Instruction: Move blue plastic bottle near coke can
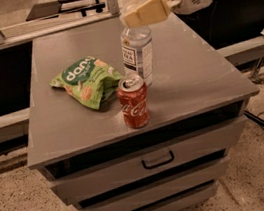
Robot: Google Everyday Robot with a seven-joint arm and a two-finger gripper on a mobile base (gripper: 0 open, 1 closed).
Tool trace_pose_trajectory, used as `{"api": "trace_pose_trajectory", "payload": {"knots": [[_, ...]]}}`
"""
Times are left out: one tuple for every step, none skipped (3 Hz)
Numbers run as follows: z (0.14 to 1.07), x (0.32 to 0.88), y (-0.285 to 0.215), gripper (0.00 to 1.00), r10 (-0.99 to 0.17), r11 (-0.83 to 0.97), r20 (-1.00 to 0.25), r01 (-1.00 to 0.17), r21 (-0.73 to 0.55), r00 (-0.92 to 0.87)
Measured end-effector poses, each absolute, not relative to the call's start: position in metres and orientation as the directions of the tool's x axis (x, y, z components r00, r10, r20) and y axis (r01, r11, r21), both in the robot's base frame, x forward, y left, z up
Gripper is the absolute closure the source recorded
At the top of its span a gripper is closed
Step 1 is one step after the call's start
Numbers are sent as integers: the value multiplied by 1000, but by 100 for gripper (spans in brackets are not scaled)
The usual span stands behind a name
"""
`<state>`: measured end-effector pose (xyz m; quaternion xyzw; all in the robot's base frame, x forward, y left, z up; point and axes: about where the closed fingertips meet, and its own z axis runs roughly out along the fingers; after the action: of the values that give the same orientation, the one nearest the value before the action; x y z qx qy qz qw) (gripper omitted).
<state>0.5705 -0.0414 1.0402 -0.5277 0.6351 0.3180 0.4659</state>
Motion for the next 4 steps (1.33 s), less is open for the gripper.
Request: {"api": "trace_pose_trajectory", "payload": {"knots": [[1040, 570, -40, 100, -379, 229, -925, -968, -108, 14], [1037, 567, -37, 100, -395, 213, -919, -971, -113, 21], [1035, 565, -35, 100, -387, 209, -922, -972, -111, 23], [1025, 559, -29, 100, -342, 197, -939, -975, -101, 28]]}}
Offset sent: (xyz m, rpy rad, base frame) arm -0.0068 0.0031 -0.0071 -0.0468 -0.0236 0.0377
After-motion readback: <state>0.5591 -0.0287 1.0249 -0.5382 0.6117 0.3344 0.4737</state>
